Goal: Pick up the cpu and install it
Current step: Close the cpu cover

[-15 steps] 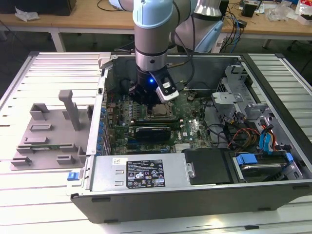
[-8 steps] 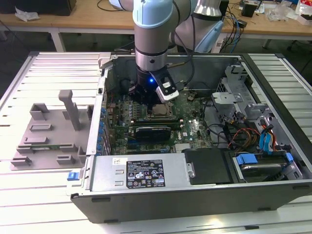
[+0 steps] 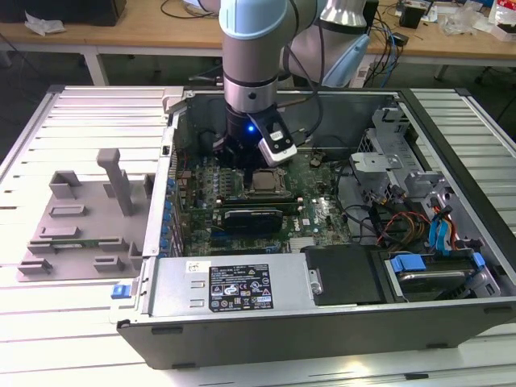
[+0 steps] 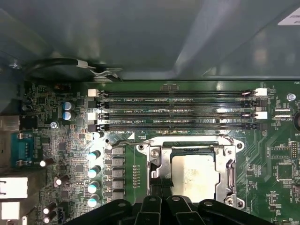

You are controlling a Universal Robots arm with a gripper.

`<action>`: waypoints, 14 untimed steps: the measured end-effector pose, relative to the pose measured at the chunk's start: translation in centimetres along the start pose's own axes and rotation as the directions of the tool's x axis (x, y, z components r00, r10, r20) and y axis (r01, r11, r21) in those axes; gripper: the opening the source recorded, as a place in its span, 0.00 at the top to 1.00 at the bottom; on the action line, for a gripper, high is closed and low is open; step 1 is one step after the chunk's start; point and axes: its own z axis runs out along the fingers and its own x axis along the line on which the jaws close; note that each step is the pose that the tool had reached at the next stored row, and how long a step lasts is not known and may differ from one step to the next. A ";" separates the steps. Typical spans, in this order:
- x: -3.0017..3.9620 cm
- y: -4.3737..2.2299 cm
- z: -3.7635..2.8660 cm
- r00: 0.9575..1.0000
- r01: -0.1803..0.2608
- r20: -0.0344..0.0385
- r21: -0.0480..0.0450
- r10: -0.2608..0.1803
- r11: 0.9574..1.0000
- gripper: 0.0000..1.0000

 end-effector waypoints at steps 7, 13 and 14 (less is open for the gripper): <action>-0.07 -0.01 0.61 1.000 0.015 0.003 0.000 -0.015 1.000 0.89; -0.07 -0.10 0.73 1.000 0.023 0.003 0.000 -0.023 1.000 0.89; -0.07 -0.12 0.73 1.000 0.024 0.003 0.000 -0.024 1.000 0.89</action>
